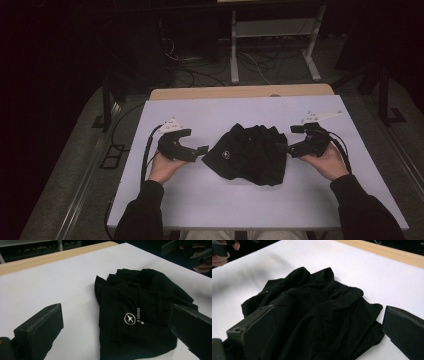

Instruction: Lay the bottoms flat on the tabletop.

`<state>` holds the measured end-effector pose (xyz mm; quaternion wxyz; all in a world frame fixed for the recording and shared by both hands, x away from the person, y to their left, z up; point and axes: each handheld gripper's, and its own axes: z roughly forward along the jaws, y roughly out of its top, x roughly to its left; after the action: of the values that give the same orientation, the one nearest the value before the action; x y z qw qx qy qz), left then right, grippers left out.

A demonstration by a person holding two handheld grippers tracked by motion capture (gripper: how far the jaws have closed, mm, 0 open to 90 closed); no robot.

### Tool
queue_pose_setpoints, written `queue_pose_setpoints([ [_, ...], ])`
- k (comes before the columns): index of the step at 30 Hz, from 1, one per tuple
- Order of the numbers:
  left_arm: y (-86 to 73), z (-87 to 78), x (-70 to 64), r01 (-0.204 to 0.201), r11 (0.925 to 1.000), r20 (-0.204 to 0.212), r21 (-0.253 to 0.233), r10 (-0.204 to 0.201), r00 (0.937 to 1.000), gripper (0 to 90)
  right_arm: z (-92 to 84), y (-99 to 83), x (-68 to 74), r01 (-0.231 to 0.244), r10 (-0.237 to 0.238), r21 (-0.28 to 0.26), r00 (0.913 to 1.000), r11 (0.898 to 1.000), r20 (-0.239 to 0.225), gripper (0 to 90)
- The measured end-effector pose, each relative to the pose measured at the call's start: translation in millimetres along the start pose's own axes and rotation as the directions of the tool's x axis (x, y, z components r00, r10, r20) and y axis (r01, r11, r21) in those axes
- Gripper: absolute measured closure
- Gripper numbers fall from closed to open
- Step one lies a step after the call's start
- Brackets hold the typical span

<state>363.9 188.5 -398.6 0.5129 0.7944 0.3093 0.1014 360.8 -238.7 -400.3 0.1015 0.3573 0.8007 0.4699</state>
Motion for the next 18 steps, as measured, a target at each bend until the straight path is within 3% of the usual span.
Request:
queue_pose_setpoints([
  [10,-8.0,17.5,12.1,0.045,0.9988,0.008,0.02,-0.045,0.999,0.0,15.6,-3.3,1.1,0.005,-0.004,0.039,0.9999,0.999,-0.017,0.0],
  [18,-17.8,42.0,20.1,0.083,0.9953,0.039,0.05,-0.085,0.9956,0.0,26.7,-9.3,1.2,-0.01,0.012,0.059,0.9994,0.998,-0.033,0.0],
])
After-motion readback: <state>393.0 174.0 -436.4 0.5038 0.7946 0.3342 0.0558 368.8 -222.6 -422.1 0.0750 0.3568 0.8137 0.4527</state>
